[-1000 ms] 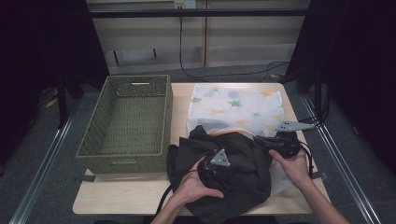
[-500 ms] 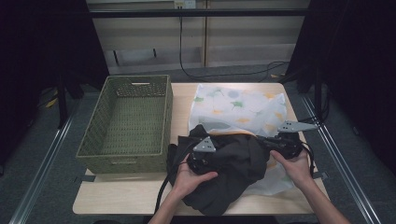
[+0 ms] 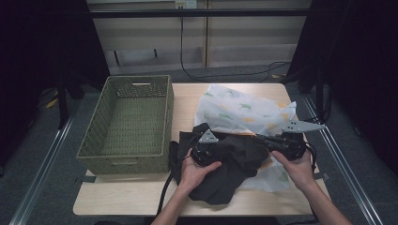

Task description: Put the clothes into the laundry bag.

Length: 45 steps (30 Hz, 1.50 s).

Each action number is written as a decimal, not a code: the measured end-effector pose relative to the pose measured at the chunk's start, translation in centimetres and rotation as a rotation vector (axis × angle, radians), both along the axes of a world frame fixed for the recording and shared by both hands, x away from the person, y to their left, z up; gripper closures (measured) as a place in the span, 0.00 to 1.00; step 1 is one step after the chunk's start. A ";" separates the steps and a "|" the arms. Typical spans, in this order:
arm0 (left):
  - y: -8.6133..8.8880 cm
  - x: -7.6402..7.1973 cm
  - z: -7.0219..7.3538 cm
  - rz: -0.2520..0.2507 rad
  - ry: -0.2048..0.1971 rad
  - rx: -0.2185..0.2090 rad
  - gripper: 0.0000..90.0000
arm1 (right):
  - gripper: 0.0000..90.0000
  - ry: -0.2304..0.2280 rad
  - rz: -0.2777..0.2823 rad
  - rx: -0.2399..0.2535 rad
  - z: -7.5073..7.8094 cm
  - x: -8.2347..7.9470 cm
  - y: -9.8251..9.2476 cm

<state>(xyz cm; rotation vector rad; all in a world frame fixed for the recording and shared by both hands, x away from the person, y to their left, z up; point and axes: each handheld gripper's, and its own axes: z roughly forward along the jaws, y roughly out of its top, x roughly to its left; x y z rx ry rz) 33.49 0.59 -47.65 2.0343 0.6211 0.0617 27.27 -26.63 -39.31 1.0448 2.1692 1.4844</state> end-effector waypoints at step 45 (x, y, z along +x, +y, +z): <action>3.6 -2.1 2.4 -0.041 -0.156 -0.033 0.18 | 0.99 0.101 -0.013 -0.053 -4.1 0.4 -0.2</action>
